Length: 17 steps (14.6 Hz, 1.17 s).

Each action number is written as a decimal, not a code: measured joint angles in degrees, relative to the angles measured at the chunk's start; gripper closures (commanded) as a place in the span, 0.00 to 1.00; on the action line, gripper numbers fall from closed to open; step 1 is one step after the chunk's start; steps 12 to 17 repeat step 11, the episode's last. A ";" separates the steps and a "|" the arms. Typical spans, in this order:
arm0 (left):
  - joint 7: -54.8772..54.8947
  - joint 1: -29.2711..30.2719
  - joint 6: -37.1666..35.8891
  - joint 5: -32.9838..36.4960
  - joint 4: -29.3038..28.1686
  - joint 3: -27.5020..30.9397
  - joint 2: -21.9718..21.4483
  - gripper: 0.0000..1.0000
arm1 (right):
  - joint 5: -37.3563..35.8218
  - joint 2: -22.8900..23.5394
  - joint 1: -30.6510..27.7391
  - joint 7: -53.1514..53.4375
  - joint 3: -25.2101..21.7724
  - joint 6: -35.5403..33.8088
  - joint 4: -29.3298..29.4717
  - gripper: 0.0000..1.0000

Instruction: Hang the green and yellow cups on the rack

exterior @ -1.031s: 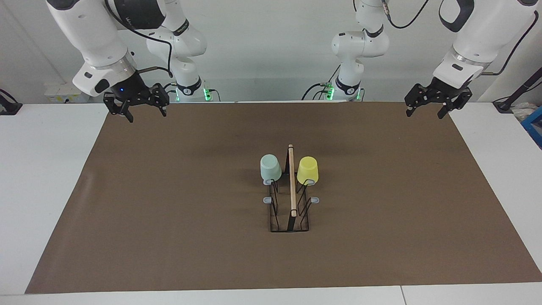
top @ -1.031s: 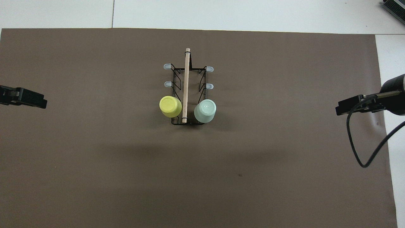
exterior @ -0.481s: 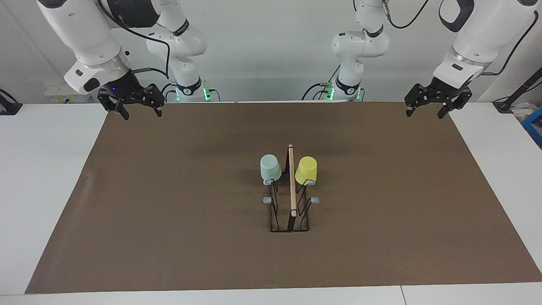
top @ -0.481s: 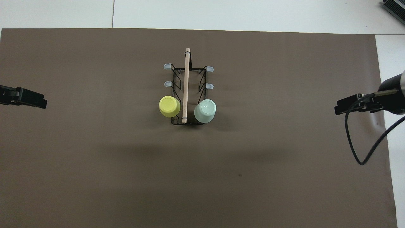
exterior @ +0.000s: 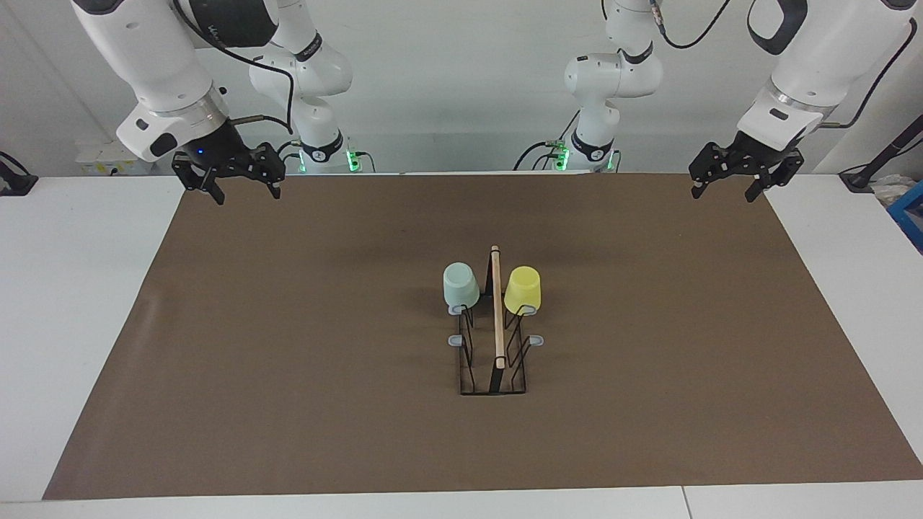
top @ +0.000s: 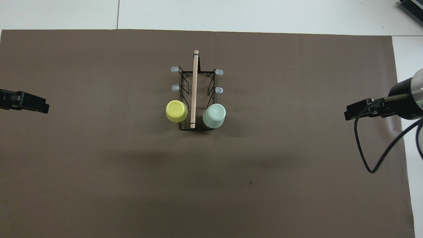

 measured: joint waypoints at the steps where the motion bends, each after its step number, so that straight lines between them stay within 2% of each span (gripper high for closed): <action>1: 0.00 0.00 0.00 0.00 0.00 0.00 0.00 0.00 | 0.00 0.00 0.25 0.00 0.00 0.00 -0.01 0.00; 17: -0.09 0.00 0.00 0.00 0.00 -0.09 -0.01 0.00 | -0.38 0.00 0.91 0.01 -0.51 0.00 -0.01 0.00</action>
